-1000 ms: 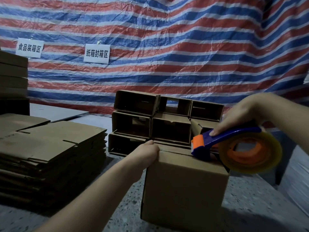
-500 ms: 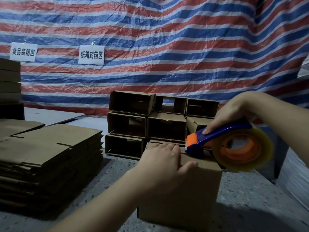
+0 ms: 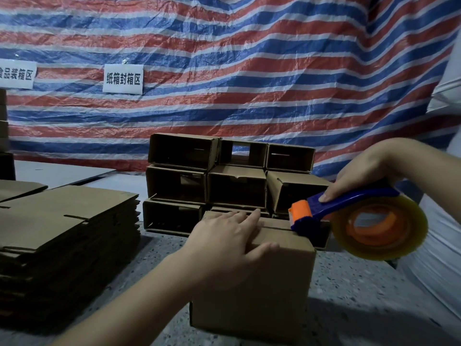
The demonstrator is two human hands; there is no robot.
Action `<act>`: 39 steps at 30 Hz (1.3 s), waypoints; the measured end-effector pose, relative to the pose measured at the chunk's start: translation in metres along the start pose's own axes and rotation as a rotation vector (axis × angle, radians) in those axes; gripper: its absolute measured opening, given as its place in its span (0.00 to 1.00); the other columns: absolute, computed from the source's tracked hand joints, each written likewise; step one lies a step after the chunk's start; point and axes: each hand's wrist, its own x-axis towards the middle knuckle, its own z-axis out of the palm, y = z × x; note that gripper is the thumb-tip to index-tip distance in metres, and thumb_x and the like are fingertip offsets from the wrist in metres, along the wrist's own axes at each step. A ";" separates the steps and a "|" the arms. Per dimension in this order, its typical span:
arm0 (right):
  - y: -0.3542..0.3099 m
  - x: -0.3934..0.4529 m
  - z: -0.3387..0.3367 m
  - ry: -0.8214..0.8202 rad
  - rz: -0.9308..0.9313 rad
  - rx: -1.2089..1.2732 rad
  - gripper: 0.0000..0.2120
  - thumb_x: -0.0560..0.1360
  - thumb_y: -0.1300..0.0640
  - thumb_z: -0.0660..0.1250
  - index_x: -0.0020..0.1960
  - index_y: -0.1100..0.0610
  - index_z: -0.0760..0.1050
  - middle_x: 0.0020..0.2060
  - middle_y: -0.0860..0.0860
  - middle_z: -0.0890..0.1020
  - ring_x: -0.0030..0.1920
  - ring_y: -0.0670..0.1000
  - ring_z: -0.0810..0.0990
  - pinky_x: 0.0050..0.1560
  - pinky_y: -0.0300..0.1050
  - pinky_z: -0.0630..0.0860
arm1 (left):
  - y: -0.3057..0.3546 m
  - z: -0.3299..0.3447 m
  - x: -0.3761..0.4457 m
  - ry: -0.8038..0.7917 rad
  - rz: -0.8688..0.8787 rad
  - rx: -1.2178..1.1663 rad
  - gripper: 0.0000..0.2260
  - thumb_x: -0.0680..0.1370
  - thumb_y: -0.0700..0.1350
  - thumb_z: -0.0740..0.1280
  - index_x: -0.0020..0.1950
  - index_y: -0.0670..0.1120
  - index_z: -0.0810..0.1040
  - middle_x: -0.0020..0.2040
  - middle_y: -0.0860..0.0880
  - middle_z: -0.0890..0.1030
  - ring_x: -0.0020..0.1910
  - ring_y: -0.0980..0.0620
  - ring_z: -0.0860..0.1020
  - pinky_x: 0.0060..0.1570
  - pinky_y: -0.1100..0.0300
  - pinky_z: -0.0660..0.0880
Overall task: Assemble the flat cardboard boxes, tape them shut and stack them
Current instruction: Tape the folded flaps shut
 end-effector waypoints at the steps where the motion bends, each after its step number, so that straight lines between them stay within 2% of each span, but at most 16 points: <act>1: 0.000 0.000 0.001 -0.026 -0.011 -0.001 0.41 0.59 0.31 0.76 0.62 0.57 0.81 0.52 0.57 0.86 0.48 0.54 0.85 0.51 0.47 0.79 | -0.001 -0.002 0.000 -0.010 0.010 -0.011 0.42 0.69 0.76 0.36 0.80 0.59 0.50 0.79 0.53 0.59 0.78 0.52 0.57 0.75 0.53 0.55; 3: 0.001 0.004 0.002 -0.028 0.002 -0.007 0.41 0.59 0.31 0.75 0.63 0.57 0.79 0.54 0.58 0.86 0.51 0.54 0.85 0.53 0.47 0.79 | -0.002 -0.004 0.003 -0.048 0.000 0.009 0.40 0.72 0.77 0.41 0.79 0.58 0.56 0.78 0.52 0.62 0.77 0.51 0.59 0.75 0.51 0.55; 5: 0.002 0.004 0.002 -0.045 0.003 0.026 0.42 0.58 0.31 0.76 0.64 0.56 0.78 0.55 0.58 0.86 0.52 0.55 0.85 0.54 0.47 0.80 | 0.006 -0.008 0.009 -0.062 -0.006 0.077 0.42 0.71 0.78 0.44 0.77 0.53 0.61 0.78 0.50 0.62 0.77 0.50 0.58 0.76 0.48 0.48; 7: 0.004 0.007 0.001 -0.052 -0.006 0.011 0.46 0.54 0.30 0.78 0.64 0.56 0.78 0.56 0.58 0.86 0.52 0.54 0.85 0.53 0.47 0.80 | 0.020 -0.006 0.018 -0.006 0.044 0.088 0.45 0.71 0.78 0.46 0.78 0.49 0.59 0.80 0.48 0.56 0.79 0.49 0.51 0.73 0.51 0.39; 8: 0.005 0.008 0.001 -0.060 -0.009 0.013 0.50 0.51 0.29 0.79 0.64 0.57 0.78 0.55 0.58 0.86 0.51 0.54 0.85 0.52 0.46 0.80 | 0.030 -0.004 0.022 0.007 0.063 0.054 0.45 0.72 0.78 0.47 0.79 0.49 0.56 0.81 0.48 0.54 0.79 0.49 0.50 0.72 0.52 0.39; 10: 0.007 0.009 0.001 -0.064 -0.012 0.022 0.54 0.45 0.28 0.81 0.64 0.56 0.79 0.54 0.57 0.86 0.50 0.54 0.85 0.50 0.46 0.81 | 0.048 0.004 0.028 0.007 0.063 -0.048 0.42 0.73 0.77 0.50 0.78 0.51 0.59 0.78 0.48 0.62 0.77 0.47 0.59 0.73 0.52 0.50; 12: 0.010 0.012 0.002 -0.070 -0.031 0.032 0.54 0.45 0.28 0.81 0.64 0.55 0.79 0.54 0.56 0.86 0.50 0.53 0.86 0.48 0.45 0.81 | 0.055 0.010 0.028 0.013 0.032 -0.070 0.39 0.74 0.75 0.50 0.74 0.50 0.65 0.73 0.48 0.70 0.73 0.48 0.66 0.72 0.52 0.61; 18: 0.033 0.011 -0.004 -0.056 -0.054 0.070 0.50 0.50 0.28 0.81 0.64 0.55 0.79 0.54 0.57 0.86 0.49 0.53 0.86 0.48 0.46 0.81 | 0.052 0.016 0.027 0.072 0.039 0.003 0.37 0.77 0.73 0.47 0.74 0.48 0.67 0.73 0.47 0.70 0.72 0.49 0.67 0.70 0.52 0.65; 21: 0.053 0.003 -0.013 -0.059 -0.011 0.122 0.45 0.52 0.30 0.82 0.61 0.57 0.83 0.55 0.59 0.85 0.49 0.55 0.85 0.51 0.48 0.80 | 0.053 0.016 0.026 0.083 0.046 -0.003 0.36 0.77 0.72 0.47 0.73 0.48 0.68 0.72 0.48 0.71 0.71 0.49 0.69 0.68 0.53 0.67; 26: 0.053 -0.001 -0.004 -0.099 0.009 0.020 0.42 0.55 0.29 0.80 0.58 0.56 0.82 0.47 0.56 0.86 0.44 0.52 0.85 0.48 0.46 0.80 | 0.053 0.017 0.027 0.086 0.046 -0.039 0.33 0.77 0.71 0.47 0.76 0.54 0.62 0.74 0.49 0.70 0.72 0.50 0.67 0.68 0.53 0.66; 28: 0.043 -0.001 0.002 -0.067 0.033 -0.027 0.41 0.56 0.30 0.77 0.58 0.57 0.81 0.46 0.55 0.87 0.43 0.52 0.86 0.47 0.45 0.82 | 0.053 0.017 0.026 0.080 0.052 -0.053 0.32 0.77 0.71 0.46 0.77 0.58 0.59 0.74 0.50 0.70 0.72 0.50 0.67 0.67 0.52 0.67; 30: 0.029 -0.002 0.008 -0.020 0.063 -0.117 0.38 0.58 0.29 0.75 0.57 0.55 0.81 0.44 0.53 0.87 0.42 0.51 0.86 0.44 0.43 0.82 | 0.053 0.016 0.025 0.080 0.056 -0.052 0.31 0.76 0.72 0.44 0.73 0.59 0.64 0.70 0.50 0.73 0.69 0.49 0.70 0.63 0.52 0.69; 32: 0.017 0.005 0.017 0.046 0.117 -0.289 0.31 0.65 0.30 0.74 0.55 0.53 0.81 0.42 0.50 0.87 0.39 0.48 0.86 0.37 0.40 0.81 | 0.054 0.015 0.026 0.087 0.059 -0.054 0.32 0.75 0.72 0.43 0.71 0.58 0.66 0.69 0.50 0.75 0.68 0.49 0.71 0.62 0.52 0.70; 33: 0.013 0.009 0.027 0.060 0.160 -0.413 0.28 0.67 0.31 0.73 0.54 0.52 0.80 0.42 0.49 0.86 0.39 0.48 0.85 0.38 0.40 0.80 | 0.054 0.015 0.025 0.089 0.057 -0.055 0.32 0.75 0.72 0.43 0.71 0.58 0.66 0.69 0.50 0.74 0.68 0.49 0.71 0.63 0.52 0.70; 36: 0.033 0.030 0.075 0.021 0.253 -0.529 0.29 0.70 0.32 0.71 0.59 0.53 0.76 0.47 0.48 0.81 0.47 0.49 0.81 0.53 0.44 0.78 | 0.053 0.015 0.025 0.080 0.066 -0.037 0.33 0.75 0.72 0.43 0.73 0.58 0.65 0.71 0.49 0.73 0.70 0.49 0.70 0.65 0.51 0.69; 39: 0.062 0.041 0.113 0.321 0.104 -0.403 0.30 0.70 0.27 0.66 0.55 0.51 0.76 0.44 0.45 0.79 0.44 0.46 0.79 0.45 0.42 0.77 | 0.054 0.015 0.026 0.067 0.056 -0.046 0.31 0.78 0.71 0.45 0.76 0.57 0.61 0.75 0.48 0.69 0.73 0.48 0.66 0.68 0.50 0.67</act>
